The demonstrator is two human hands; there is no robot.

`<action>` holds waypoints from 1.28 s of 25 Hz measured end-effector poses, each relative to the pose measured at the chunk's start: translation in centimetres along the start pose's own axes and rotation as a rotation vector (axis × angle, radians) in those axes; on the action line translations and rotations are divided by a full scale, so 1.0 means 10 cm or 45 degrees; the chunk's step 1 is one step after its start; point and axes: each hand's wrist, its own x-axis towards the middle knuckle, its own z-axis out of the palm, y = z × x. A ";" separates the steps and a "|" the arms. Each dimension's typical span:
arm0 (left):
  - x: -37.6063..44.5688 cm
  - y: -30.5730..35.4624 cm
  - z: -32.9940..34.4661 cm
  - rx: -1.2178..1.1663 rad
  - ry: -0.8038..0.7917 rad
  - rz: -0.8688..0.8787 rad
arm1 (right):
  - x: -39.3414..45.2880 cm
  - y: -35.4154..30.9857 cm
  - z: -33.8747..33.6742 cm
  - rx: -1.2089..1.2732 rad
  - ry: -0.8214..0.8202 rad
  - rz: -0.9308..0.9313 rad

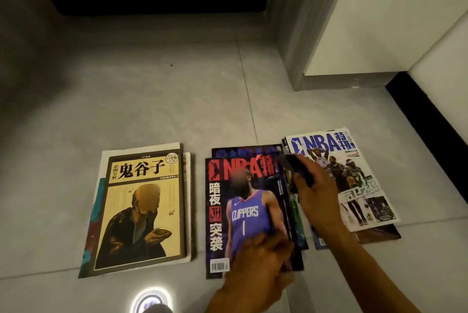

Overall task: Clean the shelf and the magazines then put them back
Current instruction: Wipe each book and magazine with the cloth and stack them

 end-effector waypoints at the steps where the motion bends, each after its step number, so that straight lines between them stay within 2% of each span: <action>1: -0.02 -0.05 0.08 -0.104 -0.113 -0.087 | -0.05 0.15 0.08 -0.176 -0.038 -0.065; 2: -0.05 -0.12 0.11 -0.147 -0.108 -0.216 | -0.09 0.29 0.14 -0.332 -0.070 -0.093; 5: -0.10 -0.49 0.07 -0.094 0.176 -0.718 | -0.27 0.52 0.37 -0.602 -0.145 -0.018; 7: -0.12 -0.70 0.03 -0.320 0.245 -0.905 | -0.46 0.49 0.60 -0.701 -0.093 0.090; 8: -0.13 -0.77 0.03 -0.455 0.239 -0.943 | -0.56 0.44 0.75 -0.706 -0.066 0.034; 9: -0.14 -0.81 0.06 -0.522 0.256 -0.961 | -0.66 0.38 0.89 -0.720 -0.121 -0.124; 11: -0.15 -0.86 0.09 -0.540 0.342 -1.025 | -0.75 0.34 1.00 -0.911 -0.398 -0.607; 12: -0.15 -0.86 0.09 -0.550 0.377 -1.050 | -0.60 0.39 0.92 -0.988 -0.496 -0.771; 13: -0.14 -0.86 0.08 -0.562 0.393 -1.050 | -0.39 0.44 0.79 -1.030 -0.516 -0.756; 14: -0.12 -0.86 0.06 -0.571 0.383 -1.033 | -0.18 0.49 0.67 -1.052 -0.486 -0.639; 16: -0.08 -0.84 0.04 -0.602 0.343 -0.978 | 0.04 0.57 0.46 -0.952 -0.277 -0.231; 18: -0.04 -0.78 0.02 -0.622 0.312 -0.921 | -0.06 0.46 0.54 -0.854 -0.180 0.014; 20: 0.00 -0.78 -0.02 -0.627 0.286 -0.884 | -0.32 0.27 0.86 -0.903 -0.300 -0.036; 23: 0.04 -0.85 -0.06 -0.531 0.142 -0.838 | -0.48 0.20 1.06 -0.891 -0.515 -0.493; 24: 0.04 -0.89 -0.07 -0.520 0.096 -0.837 | -0.35 0.29 1.00 -0.928 -0.546 -0.574; 25: 0.05 -0.92 -0.07 -0.527 0.070 -0.838 | -0.18 0.39 0.88 -0.955 -0.508 -0.548; 26: 0.04 -0.93 -0.06 -0.539 0.057 -0.837 | -0.02 0.48 0.75 -0.934 -0.421 -0.420; 29: 0.03 -0.92 -0.03 -0.580 0.116 -0.813 | 0.23 0.53 0.58 -0.825 -0.050 0.103; 31: 0.04 -0.95 -0.01 -0.616 0.165 -0.831 | 0.17 0.28 0.89 -0.836 -0.043 0.162; 32: 0.05 -0.96 0.01 -0.608 0.170 -0.840 | 0.08 0.17 1.11 -0.796 -0.093 0.088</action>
